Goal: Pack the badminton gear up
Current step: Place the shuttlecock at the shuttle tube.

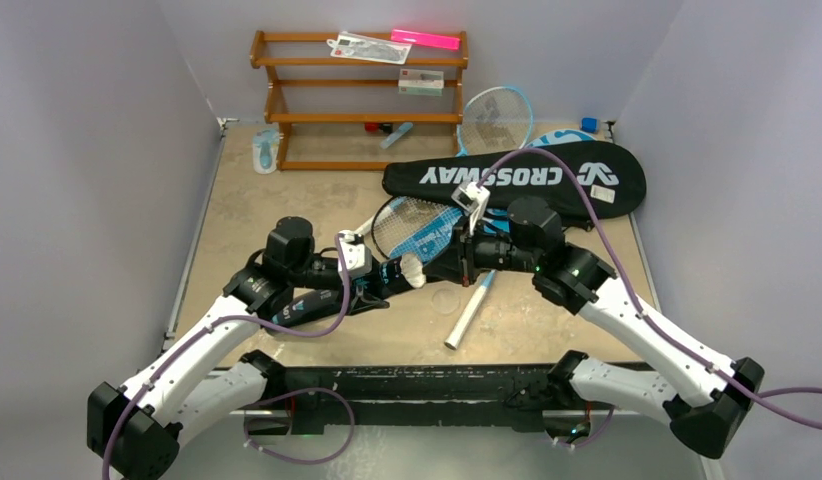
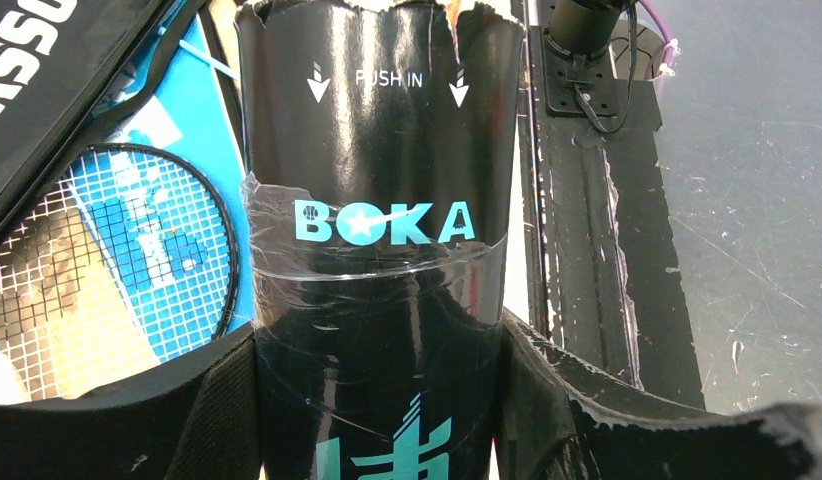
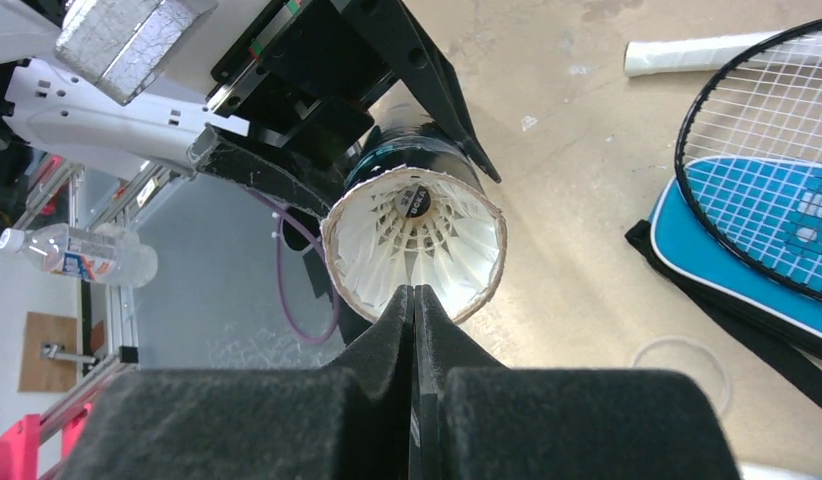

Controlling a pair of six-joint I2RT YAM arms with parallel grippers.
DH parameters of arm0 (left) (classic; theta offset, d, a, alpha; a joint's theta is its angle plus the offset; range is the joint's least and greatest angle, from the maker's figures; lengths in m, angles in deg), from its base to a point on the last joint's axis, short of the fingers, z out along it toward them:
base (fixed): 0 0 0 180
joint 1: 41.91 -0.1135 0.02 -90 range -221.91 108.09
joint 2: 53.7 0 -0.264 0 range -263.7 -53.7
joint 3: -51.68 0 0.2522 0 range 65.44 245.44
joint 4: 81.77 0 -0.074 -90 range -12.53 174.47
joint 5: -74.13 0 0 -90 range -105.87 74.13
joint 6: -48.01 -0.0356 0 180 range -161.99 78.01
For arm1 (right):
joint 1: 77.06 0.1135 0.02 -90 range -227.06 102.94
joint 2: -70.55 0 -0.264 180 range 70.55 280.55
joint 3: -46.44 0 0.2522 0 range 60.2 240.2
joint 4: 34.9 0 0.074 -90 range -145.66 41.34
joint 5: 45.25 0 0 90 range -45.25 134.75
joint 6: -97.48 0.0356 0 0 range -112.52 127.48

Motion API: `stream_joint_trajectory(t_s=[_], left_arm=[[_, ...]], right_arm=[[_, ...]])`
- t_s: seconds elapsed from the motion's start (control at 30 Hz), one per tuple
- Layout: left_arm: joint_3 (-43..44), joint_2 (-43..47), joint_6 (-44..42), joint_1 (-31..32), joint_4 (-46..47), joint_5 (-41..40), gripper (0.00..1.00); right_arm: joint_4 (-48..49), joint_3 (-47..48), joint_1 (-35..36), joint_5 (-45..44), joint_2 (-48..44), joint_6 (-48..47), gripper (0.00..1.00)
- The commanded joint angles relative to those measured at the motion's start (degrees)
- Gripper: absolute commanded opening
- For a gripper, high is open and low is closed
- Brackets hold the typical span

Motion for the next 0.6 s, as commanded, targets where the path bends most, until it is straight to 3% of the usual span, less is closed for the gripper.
stream_joint_trajectory(t_s=[0.0, 0.2, 0.37, 0.57], left_arm=[[2.00, 0.25, -1.72, 0.19, 2.95, 2.46, 0.48], [2.00, 0.16, -1.73, 0.15, 2.92, 2.51, 0.48], [2.08, 0.03, -1.74, 0.19, 2.96, 2.35, 0.48], [1.95, 0.42, -1.73, 0.14, 3.05, 1.97, 0.48]], right_arm=[[4.51, 1.24, -0.19, 5.14, 1.78, 0.16, 0.00], [10.30, 0.85, 0.27, 9.09, 6.23, 1.62, 0.00], [7.97, 3.56, 7.73, -0.57, 12.26, -0.23, 0.00], [10.19, 2.00, 9.36, -1.46, 15.24, 0.81, 0.00]])
